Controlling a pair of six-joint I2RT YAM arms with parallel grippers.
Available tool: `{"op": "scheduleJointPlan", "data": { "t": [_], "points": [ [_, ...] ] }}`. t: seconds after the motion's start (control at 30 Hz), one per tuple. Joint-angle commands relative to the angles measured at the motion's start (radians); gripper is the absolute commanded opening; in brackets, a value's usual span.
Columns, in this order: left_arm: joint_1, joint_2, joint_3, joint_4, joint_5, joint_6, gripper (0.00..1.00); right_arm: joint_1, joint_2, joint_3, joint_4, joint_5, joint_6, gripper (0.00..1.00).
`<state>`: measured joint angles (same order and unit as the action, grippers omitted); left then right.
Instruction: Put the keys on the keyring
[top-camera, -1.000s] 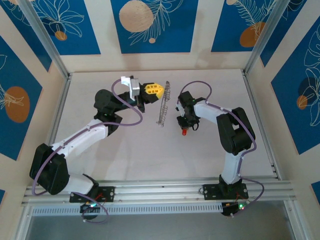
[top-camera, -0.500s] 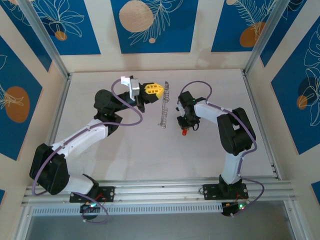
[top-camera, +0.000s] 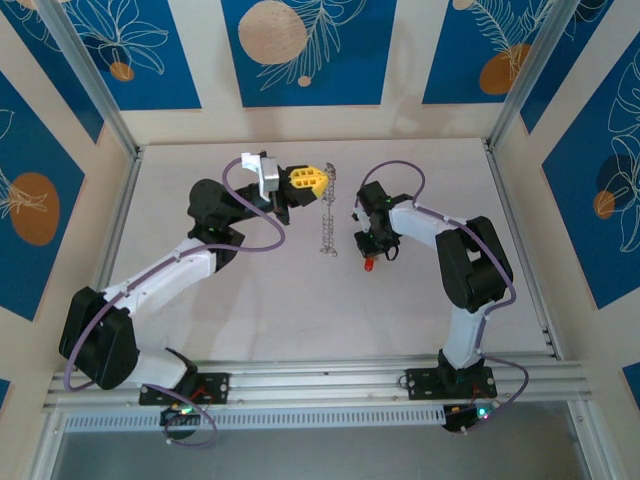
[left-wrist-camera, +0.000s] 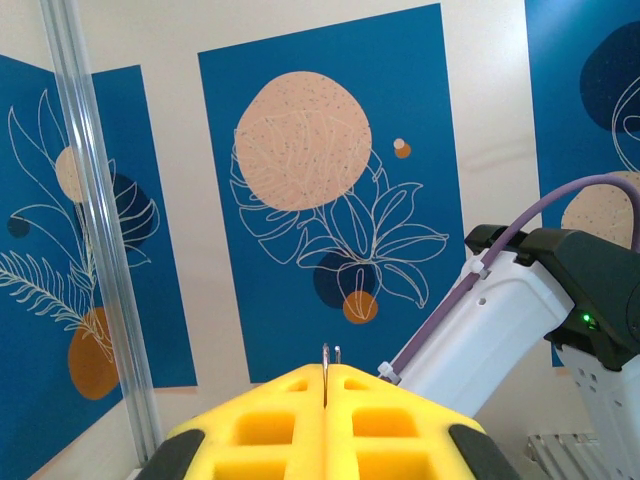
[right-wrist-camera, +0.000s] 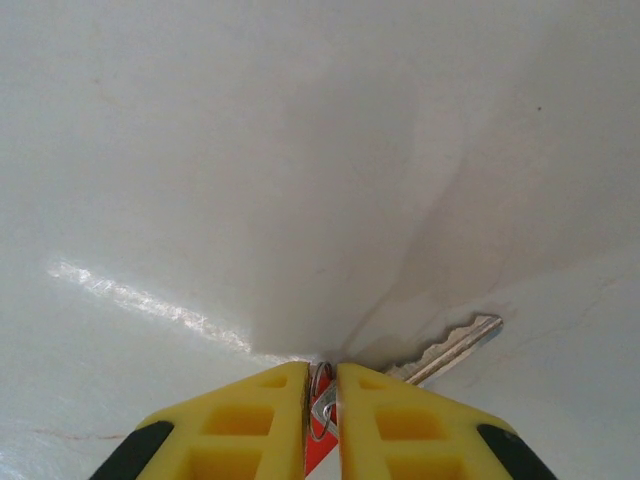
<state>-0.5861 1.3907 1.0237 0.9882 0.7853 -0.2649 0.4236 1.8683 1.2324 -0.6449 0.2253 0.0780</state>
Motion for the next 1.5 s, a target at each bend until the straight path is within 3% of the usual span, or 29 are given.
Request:
{"op": "scheduleJointPlan", "data": {
  "t": [0.0, 1.47],
  "points": [
    [-0.011, -0.026, 0.004, 0.066, 0.014, -0.015, 0.0, 0.0, -0.02, 0.002, -0.019, -0.006, 0.002, 0.16],
    [-0.011, -0.026, -0.001, 0.064, 0.011, -0.004, 0.0, 0.0, 0.022, 0.009, -0.019, -0.005, -0.011, 0.18]
  ]
}}
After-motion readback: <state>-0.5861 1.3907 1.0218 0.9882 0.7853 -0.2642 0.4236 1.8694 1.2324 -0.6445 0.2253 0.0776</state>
